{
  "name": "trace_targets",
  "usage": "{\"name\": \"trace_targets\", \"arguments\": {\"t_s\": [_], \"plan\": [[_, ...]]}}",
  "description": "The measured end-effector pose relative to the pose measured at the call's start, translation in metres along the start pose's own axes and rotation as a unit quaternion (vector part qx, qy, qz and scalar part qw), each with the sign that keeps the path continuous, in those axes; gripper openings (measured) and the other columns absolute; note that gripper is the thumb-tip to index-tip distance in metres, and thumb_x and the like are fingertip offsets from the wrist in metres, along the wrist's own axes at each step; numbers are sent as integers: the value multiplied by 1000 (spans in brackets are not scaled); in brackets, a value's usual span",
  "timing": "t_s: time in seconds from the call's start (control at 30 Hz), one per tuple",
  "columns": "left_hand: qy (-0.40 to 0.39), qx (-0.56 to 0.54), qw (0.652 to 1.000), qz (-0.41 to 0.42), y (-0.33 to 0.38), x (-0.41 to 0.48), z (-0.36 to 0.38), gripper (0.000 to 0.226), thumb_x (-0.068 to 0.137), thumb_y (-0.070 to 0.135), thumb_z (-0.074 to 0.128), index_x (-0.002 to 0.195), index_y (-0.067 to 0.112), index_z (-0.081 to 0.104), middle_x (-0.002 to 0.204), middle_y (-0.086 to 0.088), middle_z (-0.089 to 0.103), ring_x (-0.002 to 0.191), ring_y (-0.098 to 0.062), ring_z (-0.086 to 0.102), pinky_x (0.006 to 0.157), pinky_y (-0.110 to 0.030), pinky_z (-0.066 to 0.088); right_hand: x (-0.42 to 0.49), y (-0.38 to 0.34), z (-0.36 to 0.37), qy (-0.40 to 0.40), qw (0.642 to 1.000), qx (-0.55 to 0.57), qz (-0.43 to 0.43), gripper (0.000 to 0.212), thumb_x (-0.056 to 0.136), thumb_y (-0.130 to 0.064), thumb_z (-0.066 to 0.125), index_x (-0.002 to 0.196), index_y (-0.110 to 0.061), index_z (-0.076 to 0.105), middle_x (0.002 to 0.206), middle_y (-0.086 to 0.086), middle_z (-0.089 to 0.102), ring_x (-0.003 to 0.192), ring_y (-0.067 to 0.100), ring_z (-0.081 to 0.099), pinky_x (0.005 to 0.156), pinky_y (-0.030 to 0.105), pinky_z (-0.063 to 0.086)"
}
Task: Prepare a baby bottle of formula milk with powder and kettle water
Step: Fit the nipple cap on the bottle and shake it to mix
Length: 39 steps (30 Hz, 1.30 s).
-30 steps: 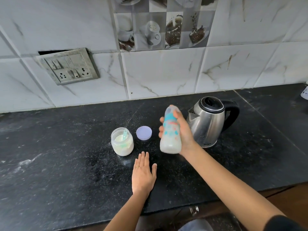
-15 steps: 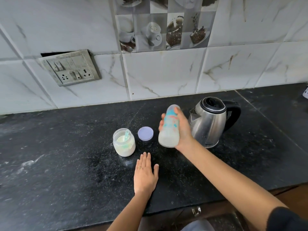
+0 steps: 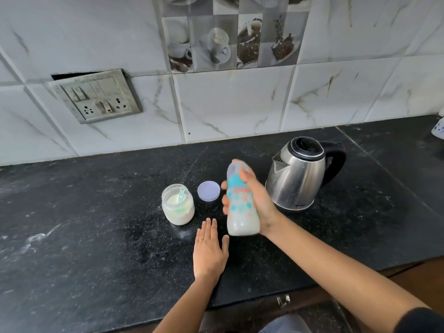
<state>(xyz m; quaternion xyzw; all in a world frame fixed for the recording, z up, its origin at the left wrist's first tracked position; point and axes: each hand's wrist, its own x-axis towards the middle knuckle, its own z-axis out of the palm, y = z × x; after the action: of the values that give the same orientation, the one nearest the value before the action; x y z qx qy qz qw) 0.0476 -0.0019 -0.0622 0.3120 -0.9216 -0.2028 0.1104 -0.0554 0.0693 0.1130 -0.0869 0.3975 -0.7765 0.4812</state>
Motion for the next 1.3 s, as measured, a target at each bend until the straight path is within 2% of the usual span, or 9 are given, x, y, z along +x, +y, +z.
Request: {"name": "trace_targets", "arguments": {"t_s": [0.17, 0.33, 0.4, 0.5, 0.67, 0.83, 0.97, 1.17, 1.3], "plan": [[-4, 11, 1000, -1, -1, 0, -3, 62, 99, 47, 25, 151, 14, 13, 159, -2, 10, 146, -12, 3, 114, -23, -9, 18, -30, 2, 72, 984, 158, -29, 28, 89, -40, 56, 88, -12, 57, 74, 4, 60, 49, 17, 58, 48, 23, 51], [-5, 12, 1000, 1, -1, -1, -2, 61, 100, 45, 26, 150, 13, 14, 158, -3, 11, 146, -12, 4, 116, -25, -7, 0, 2, -5, 3, 1000, -4, 21, 37, 87, -39, 59, 120, -24, 50, 83, 8, 61, 55, 21, 58, 51, 30, 50], [-4, 13, 1000, 2, -1, 0, -1, 61, 100, 45, 26, 151, 14, 13, 159, -3, 11, 146, -12, 4, 116, -24, -7, 9, -11, 0, 39, 998, 55, -6, 21, 92, -37, 53, 106, -22, 54, 81, 7, 57, 52, 19, 56, 50, 26, 50], [-5, 18, 1000, 2, -2, 0, -2, 62, 99, 47, 23, 151, 14, 12, 159, -2, 9, 146, -12, 3, 116, -24, -8, 20, -33, 0, 106, 977, 184, -29, 28, 91, -39, 55, 87, -11, 55, 77, 5, 55, 47, 17, 57, 48, 21, 51], [-3, 19, 1000, -3, -2, -1, 1, 81, 84, 58, -1, 151, 15, 15, 158, -1, 12, 146, -11, 5, 112, -21, -11, 13, -13, -8, -4, 998, 68, -2, 36, 84, -40, 60, 110, -18, 49, 81, 6, 61, 53, 20, 59, 50, 27, 51], [-5, 18, 1000, -4, -2, -1, 1, 82, 83, 58, -3, 151, 14, 16, 158, -2, 13, 146, -12, 6, 112, -22, -10, 24, -32, -1, 36, 985, 170, -18, 31, 86, -42, 59, 88, -11, 56, 73, 4, 60, 48, 17, 59, 47, 22, 51], [-9, 19, 1000, -9, -1, 0, 0, 83, 83, 58, -3, 150, 14, 16, 158, -3, 13, 146, -13, 6, 113, -22, -10, 13, -7, -2, -40, 997, 59, 11, 48, 76, -40, 68, 116, -21, 49, 82, 6, 62, 55, 21, 60, 51, 29, 52], [-7, 21, 1000, -5, -1, 0, 0, 82, 84, 59, -2, 151, 15, 16, 158, -2, 12, 146, -12, 6, 112, -21, -11, 27, -40, 9, 24, 988, 150, -12, 29, 88, -41, 57, 94, -13, 55, 75, 4, 61, 49, 18, 60, 48, 23, 52], [-10, 19, 1000, -8, -2, 0, 1, 82, 84, 58, -1, 150, 14, 17, 158, -2, 13, 146, -12, 6, 113, -21, -10, 9, -15, 5, -47, 998, 47, -3, 43, 78, -38, 65, 115, -21, 49, 80, 6, 63, 54, 21, 59, 51, 29, 51]]}}
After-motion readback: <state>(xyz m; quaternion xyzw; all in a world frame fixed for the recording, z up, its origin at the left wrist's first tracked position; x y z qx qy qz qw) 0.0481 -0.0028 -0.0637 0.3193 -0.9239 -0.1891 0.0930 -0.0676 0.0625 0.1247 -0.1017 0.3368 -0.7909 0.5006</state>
